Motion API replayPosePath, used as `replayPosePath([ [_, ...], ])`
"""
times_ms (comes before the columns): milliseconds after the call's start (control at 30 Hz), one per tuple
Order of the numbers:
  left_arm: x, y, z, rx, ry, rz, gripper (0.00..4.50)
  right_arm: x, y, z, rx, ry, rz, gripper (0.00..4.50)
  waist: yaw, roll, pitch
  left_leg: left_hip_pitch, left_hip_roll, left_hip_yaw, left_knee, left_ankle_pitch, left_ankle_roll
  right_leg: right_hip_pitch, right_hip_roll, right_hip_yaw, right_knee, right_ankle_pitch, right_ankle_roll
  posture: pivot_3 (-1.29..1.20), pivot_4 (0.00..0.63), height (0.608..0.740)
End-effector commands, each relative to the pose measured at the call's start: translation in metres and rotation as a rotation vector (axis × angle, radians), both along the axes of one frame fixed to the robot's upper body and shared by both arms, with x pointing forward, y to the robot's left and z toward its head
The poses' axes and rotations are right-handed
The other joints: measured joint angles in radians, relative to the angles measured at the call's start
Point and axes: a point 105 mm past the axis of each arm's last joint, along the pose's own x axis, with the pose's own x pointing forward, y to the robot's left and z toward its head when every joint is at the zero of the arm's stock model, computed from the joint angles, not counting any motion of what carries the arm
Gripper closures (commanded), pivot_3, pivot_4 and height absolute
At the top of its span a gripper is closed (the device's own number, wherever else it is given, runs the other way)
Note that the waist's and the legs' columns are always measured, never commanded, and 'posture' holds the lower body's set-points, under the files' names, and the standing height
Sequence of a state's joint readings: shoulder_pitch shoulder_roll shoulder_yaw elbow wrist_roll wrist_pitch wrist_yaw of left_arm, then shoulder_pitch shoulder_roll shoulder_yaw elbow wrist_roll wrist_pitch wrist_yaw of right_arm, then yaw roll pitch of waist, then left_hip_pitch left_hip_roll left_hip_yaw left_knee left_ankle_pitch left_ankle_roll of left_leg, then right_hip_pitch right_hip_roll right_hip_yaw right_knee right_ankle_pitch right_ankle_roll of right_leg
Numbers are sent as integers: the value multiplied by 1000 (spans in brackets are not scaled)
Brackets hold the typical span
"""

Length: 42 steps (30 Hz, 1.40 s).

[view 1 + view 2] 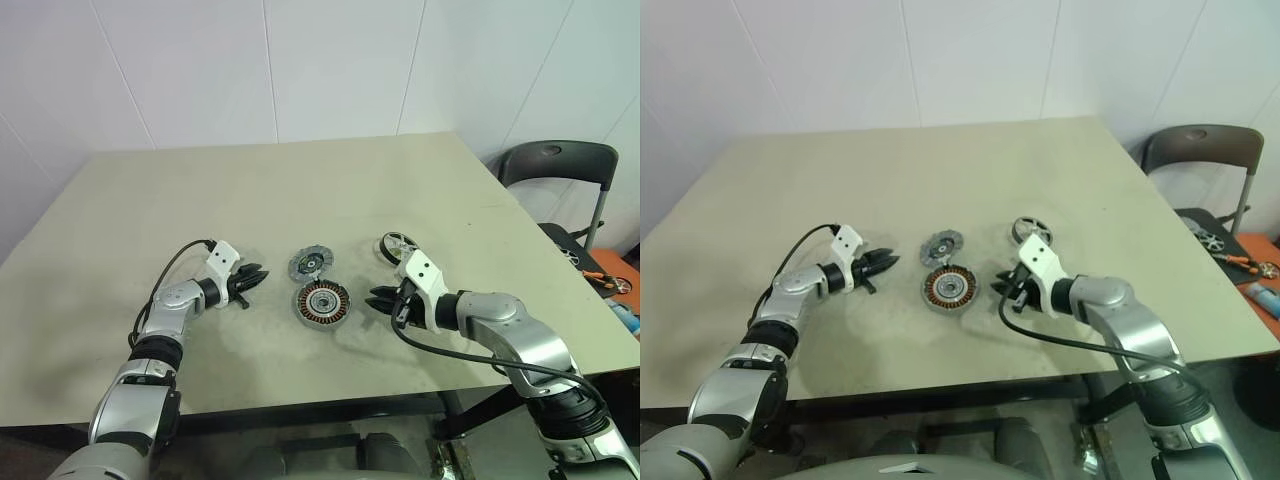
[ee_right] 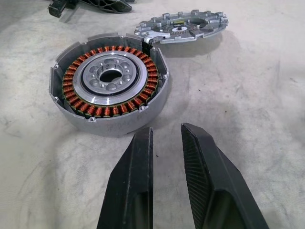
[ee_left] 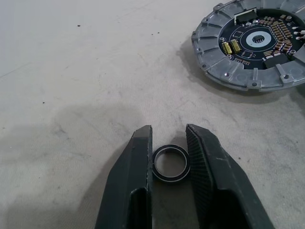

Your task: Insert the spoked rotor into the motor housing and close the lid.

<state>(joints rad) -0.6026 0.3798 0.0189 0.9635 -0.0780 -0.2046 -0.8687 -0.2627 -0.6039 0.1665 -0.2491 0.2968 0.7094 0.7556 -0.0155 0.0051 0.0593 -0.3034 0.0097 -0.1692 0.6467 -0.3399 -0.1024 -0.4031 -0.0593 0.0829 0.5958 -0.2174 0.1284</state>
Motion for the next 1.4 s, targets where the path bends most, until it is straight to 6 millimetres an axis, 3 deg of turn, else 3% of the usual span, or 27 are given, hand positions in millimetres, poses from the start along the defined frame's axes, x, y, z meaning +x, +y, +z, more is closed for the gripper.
replayPosePath([
  [33,1,8,2,-1,-6,33,3789,5,5,13,14,-55,23,3558,0,0,0,0,0,0,0,0,0,0,0,0,0,0,0,0,0,740],
  [467,4,10,18,-22,-29,1,3789,8,6,12,13,-56,21,3558,-2,0,0,0,0,0,0,0,0,0,0,0,0,0,0,0,0,740],
  [600,9,5,32,-22,-66,-25,3789,7,6,12,14,-56,21,3558,0,0,0,-1,0,0,0,0,0,-1,0,0,-1,0,0,0,0,740],
  [733,8,-11,61,-88,-124,-122,3789,8,6,13,18,-61,20,3558,3,-1,0,-2,0,0,-1,0,0,-1,0,0,-1,1,-1,0,0,740],
  [933,-12,-37,90,-160,-118,-312,3789,13,3,23,37,-95,10,3558,-4,0,0,-2,0,0,-1,0,0,-1,0,0,-1,1,-1,0,0,740],
  [1200,-37,-57,86,-100,-58,-479,3789,20,-16,32,13,-126,-20,3558,-3,-1,0,-2,0,0,-1,0,0,-1,0,0,-1,0,-2,0,0,740],
  [1400,-42,-72,77,-82,-67,-511,3789,17,-14,28,16,-119,-21,3558,-2,-1,0,-2,0,0,-1,0,0,-2,0,0,-1,0,-2,0,0,740],
])
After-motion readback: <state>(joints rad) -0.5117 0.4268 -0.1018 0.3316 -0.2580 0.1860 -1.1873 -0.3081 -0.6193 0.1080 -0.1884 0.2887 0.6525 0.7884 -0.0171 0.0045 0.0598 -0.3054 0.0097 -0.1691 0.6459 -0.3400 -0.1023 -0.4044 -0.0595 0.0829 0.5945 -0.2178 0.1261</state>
